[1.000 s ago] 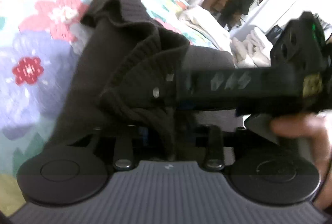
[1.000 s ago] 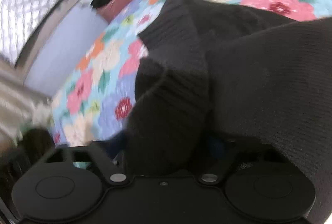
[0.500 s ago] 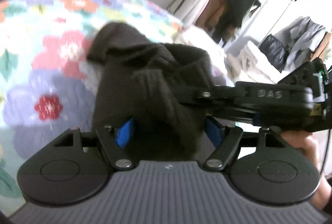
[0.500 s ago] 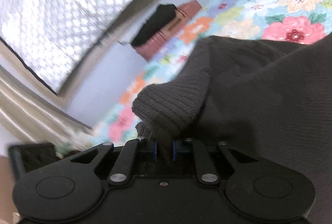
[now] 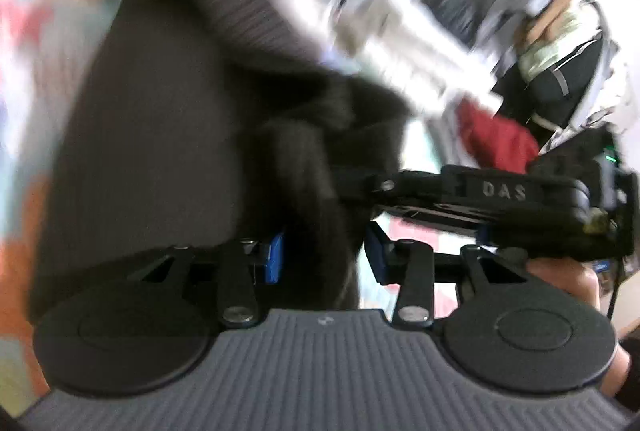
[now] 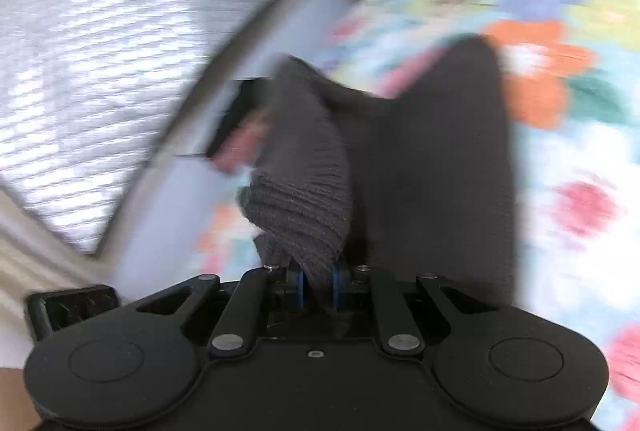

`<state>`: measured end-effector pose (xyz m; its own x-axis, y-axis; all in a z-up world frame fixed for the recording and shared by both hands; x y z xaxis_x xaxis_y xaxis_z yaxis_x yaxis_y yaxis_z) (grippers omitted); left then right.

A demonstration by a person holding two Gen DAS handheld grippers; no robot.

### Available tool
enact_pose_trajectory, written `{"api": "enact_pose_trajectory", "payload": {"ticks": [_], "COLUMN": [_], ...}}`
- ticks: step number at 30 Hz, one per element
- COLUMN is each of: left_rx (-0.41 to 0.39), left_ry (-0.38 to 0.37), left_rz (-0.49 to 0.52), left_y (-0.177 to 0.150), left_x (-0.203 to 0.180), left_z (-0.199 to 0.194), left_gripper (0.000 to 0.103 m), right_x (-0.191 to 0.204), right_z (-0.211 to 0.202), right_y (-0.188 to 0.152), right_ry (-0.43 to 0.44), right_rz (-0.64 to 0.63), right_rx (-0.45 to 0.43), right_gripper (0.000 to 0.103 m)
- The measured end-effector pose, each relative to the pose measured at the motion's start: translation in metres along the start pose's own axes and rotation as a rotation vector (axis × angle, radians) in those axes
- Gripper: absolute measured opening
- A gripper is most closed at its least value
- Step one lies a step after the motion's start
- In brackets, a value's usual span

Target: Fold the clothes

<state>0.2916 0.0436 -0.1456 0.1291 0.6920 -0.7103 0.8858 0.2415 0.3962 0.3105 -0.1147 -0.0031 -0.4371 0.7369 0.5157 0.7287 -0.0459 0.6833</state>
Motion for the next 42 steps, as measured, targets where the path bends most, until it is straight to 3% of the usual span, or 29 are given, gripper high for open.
{"api": "enact_pose_trajectory", "payload": {"ticks": [3, 9, 13, 16, 18, 21, 23, 28, 31, 34, 35, 36, 37, 39, 42], "left_rx": [0.042, 0.039, -0.053, -0.135, -0.139, -0.086, -0.082, -0.097, -0.106, -0.103, -0.101, -0.1, -0.1, -0.098, -0.096], "left_ry": [0.055, 0.088, 0.055, 0.02, 0.066, 0.224, 0.285, 0.308, 0.295, 0.264, 0.254, 0.245, 0.237, 0.223, 0.186], "left_rz": [-0.028, 0.035, 0.127, 0.099, 0.066, 0.027, 0.019, 0.034, 0.029, -0.004, -0.019, -0.03, -0.037, -0.049, -0.088], "left_y": [-0.006, -0.006, 0.005, 0.024, 0.03, 0.029, 0.031, 0.035, 0.034, 0.03, 0.031, 0.032, 0.032, 0.034, 0.036], "left_x": [0.013, 0.009, -0.006, -0.006, 0.008, 0.041, 0.048, 0.045, 0.046, 0.049, 0.052, 0.055, 0.056, 0.059, 0.064], "left_z": [0.019, 0.007, -0.044, -0.07, -0.065, -0.041, -0.037, -0.037, -0.032, -0.04, -0.04, -0.041, -0.041, -0.041, -0.042], "left_gripper": [0.039, 0.041, 0.041, 0.041, 0.042, 0.041, 0.041, 0.041, 0.041, 0.042, 0.042, 0.042, 0.042, 0.042, 0.044], "right_x": [-0.014, -0.018, -0.039, -0.049, -0.054, -0.048, -0.042, -0.035, -0.034, -0.02, -0.012, -0.004, 0.006, 0.026, 0.048], "right_z": [0.009, 0.019, 0.016, 0.012, 0.009, 0.011, 0.014, 0.017, 0.008, -0.009, -0.014, -0.019, -0.023, -0.031, -0.024], "right_y": [-0.016, -0.02, -0.027, -0.035, -0.038, -0.043, -0.047, -0.054, -0.05, -0.044, -0.041, -0.038, -0.034, -0.026, -0.016], "right_ry": [-0.111, -0.126, -0.103, -0.075, -0.051, -0.002, 0.041, 0.044, -0.032, -0.147, -0.187, -0.229, -0.287, -0.363, -0.308], "right_rz": [-0.031, -0.058, -0.02, 0.015, 0.045, 0.058, 0.066, 0.042, 0.0, -0.08, -0.129, -0.185, -0.254, -0.382, -0.445], "right_rx": [0.07, 0.087, 0.095, 0.1, 0.102, 0.123, 0.145, 0.162, 0.166, 0.137, 0.12, 0.1, 0.078, 0.018, 0.019], "right_gripper": [0.015, 0.013, 0.013, 0.013, 0.013, 0.014, 0.014, 0.012, 0.011, 0.026, 0.036, 0.053, 0.06, 0.065, 0.072]}}
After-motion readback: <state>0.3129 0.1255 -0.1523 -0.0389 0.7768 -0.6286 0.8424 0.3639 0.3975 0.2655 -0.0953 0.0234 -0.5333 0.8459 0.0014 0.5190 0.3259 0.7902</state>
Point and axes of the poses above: each gripper's, at about its wrist camera, not at the fingertips, and z roughly the way its jaws point, x to its left, y to its top, the point moved 5 cm from there along z, roughly the way its jaws point, and after that the axes turned 13 degrees about -z, right-handed, at the moved point
